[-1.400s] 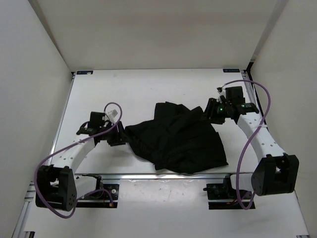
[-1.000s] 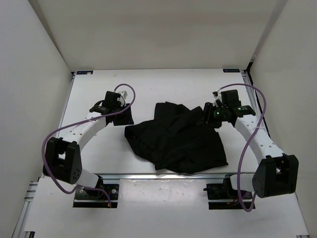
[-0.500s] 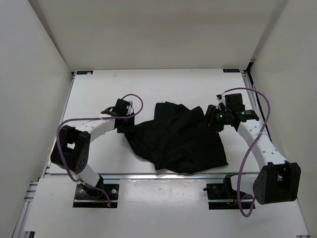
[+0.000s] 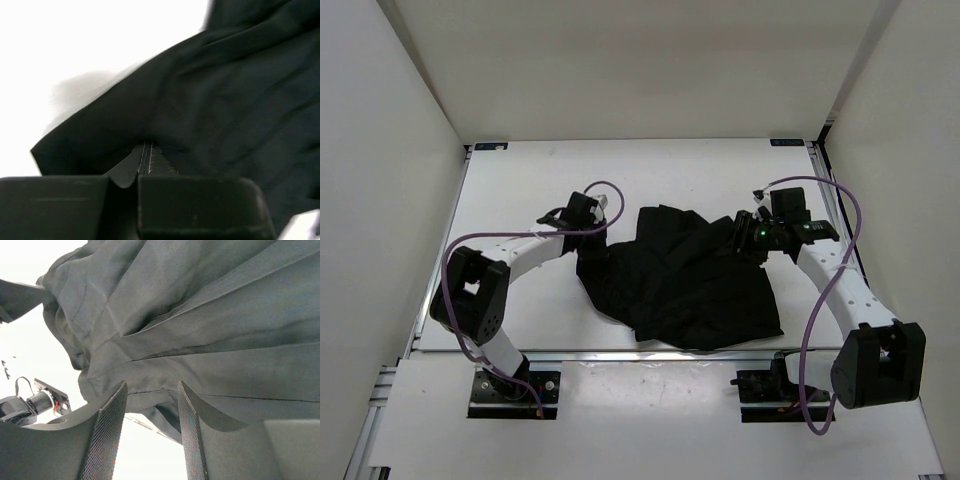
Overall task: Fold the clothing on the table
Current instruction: Flatten the skirt out
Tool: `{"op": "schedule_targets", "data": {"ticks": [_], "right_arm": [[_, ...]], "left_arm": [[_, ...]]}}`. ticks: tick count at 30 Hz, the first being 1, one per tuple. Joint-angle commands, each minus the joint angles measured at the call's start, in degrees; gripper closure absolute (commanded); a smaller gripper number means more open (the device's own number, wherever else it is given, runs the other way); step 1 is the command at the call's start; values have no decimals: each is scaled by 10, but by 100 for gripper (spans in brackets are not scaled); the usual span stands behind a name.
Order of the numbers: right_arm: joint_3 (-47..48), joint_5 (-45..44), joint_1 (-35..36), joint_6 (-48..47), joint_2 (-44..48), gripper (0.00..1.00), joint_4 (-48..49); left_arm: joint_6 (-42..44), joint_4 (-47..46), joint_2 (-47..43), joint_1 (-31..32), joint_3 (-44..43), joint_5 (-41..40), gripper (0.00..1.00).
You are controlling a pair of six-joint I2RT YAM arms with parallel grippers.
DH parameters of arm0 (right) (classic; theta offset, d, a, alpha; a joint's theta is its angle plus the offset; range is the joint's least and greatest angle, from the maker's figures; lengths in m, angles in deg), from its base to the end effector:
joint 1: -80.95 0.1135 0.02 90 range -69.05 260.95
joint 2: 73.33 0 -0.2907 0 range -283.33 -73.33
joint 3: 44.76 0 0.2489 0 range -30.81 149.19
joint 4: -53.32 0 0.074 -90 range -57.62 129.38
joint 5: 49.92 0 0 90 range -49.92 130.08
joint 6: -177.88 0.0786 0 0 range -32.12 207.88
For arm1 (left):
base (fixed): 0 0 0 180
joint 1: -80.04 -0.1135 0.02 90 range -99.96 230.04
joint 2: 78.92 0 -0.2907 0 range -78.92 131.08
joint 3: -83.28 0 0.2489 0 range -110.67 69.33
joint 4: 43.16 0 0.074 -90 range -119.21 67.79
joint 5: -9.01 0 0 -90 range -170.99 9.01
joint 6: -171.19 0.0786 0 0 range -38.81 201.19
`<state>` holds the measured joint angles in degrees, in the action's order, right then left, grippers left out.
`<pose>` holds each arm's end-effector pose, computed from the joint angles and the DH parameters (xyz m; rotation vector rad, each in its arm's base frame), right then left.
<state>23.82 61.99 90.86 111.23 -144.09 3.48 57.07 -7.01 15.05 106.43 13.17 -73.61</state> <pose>0.2544 0.0742 0.2627 0.1283 2.5238 0.7160 0.3034 -0.1618 0.1712 0.0995 2.6830 -0.4634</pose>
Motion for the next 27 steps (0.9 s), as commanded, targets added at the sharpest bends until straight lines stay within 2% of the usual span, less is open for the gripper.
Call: {"op": "schedule_targets", "data": {"ticks": [1, 4, 8, 10, 12, 13, 16, 18, 21, 23, 25, 26, 27], "right_arm": [[21, 18, 4, 6, -7, 50, 17], [21, 28, 4, 8, -7, 50, 24], [22, 30, 14, 8, -17, 50, 29], [27, 30, 20, 9, -25, 50, 33], [27, 36, 24, 9, -31, 50, 34], [26, 36, 25, 10, -33, 50, 32], [29, 37, 22, 9, -38, 50, 27], [28, 38, 19, 11, -35, 50, 29], [28, 42, 8, 5, -37, 49, 23], [25, 42, 7, -1, -38, 50, 19], [28, 43, 5, -4, -43, 50, 14], [28, 44, 5, -5, -46, 50, 12], [33, 45, 8, -6, -46, 50, 9]], "left_arm": [[-11, -2, -14, 6, -97, 39, 100], [-8, 36, 2, 5, -222, 77, 100], [-7, 81, 13, -27, -392, 127, 100], [-4, 87, 16, -44, -428, 141, 100], [-2, 83, 10, -54, -412, 145, 99], [-5, 72, 3, -58, -370, 147, 84], [-29, 37, -31, -64, -231, 164, 61], [-37, 24, -51, -52, -139, 154, 53], [-25, 43, -79, -19, -72, 126, 37], [-19, 57, -87, 1, -47, 130, 35], [-20, 83, -84, 14, -30, 137, 29], [-18, 86, -80, 22, -24, 145, 23], [-15, 96, -73, 29, -19, 146, 23]]}}
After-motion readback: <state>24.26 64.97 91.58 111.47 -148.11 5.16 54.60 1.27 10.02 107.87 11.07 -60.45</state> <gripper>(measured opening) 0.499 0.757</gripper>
